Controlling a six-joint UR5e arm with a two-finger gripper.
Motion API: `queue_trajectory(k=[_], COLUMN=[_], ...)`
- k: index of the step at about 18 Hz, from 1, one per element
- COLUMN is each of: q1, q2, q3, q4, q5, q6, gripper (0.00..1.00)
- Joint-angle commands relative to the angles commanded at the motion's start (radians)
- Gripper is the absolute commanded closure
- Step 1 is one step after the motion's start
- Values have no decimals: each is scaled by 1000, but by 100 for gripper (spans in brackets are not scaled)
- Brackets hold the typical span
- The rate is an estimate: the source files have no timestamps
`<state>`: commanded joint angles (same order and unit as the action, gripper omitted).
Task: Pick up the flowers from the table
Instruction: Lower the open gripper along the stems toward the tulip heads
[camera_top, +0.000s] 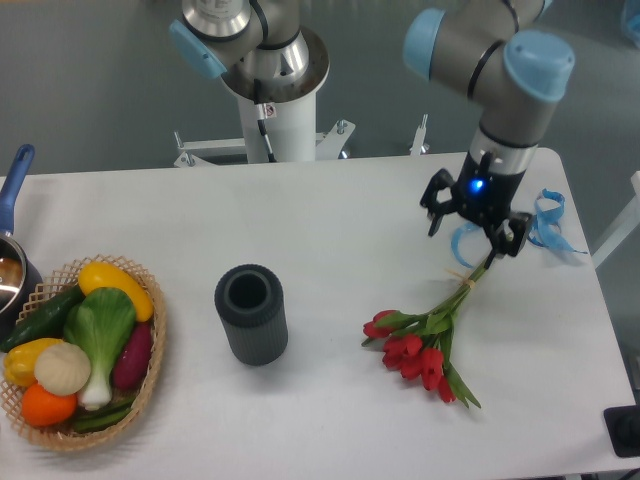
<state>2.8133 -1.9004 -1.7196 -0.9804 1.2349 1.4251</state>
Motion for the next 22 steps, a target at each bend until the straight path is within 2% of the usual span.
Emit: queue_trajectory(k=[2,8,10,12,19,22], q1=[0,0,-11,-23,-52,-61], q2=[-43,-144,-187,-203,-224,-224], q3=[9,35,63,78,68,58], q4=[38,51,90,97,103,126], q5=[2,9,11,11,40,58], q6=[5,11,12,14,12,14], gripper=[0,0,0,0,0,0])
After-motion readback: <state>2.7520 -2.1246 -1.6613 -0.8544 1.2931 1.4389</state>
